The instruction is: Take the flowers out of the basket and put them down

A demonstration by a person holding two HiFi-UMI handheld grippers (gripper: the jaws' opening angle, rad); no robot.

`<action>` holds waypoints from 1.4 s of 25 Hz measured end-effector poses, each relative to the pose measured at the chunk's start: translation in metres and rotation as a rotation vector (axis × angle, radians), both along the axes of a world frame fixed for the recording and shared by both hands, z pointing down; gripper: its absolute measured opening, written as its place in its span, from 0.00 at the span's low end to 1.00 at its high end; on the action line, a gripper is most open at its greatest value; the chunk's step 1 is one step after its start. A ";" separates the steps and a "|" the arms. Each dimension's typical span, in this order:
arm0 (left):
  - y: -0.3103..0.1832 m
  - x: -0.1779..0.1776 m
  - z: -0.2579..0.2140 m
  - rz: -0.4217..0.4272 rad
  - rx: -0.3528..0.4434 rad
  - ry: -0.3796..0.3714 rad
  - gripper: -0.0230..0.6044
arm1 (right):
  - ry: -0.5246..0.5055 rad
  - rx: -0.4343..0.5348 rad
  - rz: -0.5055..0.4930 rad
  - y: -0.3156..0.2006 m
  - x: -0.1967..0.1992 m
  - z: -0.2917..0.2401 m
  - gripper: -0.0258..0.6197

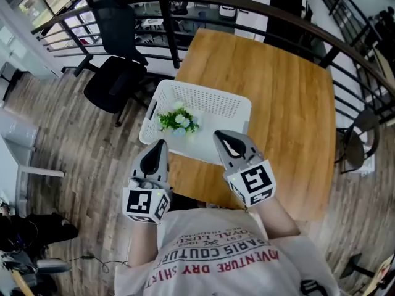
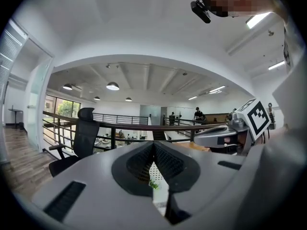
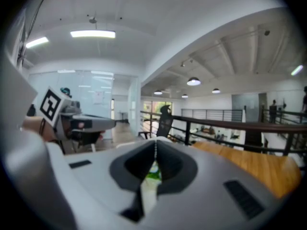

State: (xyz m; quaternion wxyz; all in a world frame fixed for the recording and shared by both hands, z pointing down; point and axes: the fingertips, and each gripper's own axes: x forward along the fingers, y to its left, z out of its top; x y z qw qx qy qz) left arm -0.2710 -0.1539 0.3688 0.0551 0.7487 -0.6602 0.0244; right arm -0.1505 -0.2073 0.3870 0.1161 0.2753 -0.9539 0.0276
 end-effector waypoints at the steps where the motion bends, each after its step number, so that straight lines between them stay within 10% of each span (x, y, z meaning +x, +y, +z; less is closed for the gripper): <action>1: -0.010 -0.004 0.000 0.022 -0.001 0.004 0.08 | 0.012 -0.010 0.020 -0.007 -0.002 0.002 0.09; 20: -0.105 -0.134 0.025 0.257 -0.058 0.067 0.08 | 0.353 -0.285 0.118 -0.116 -0.103 0.100 0.09; 35: -0.118 -0.135 0.078 0.347 -0.155 0.147 0.08 | 0.725 -0.528 0.012 -0.138 -0.114 0.240 0.25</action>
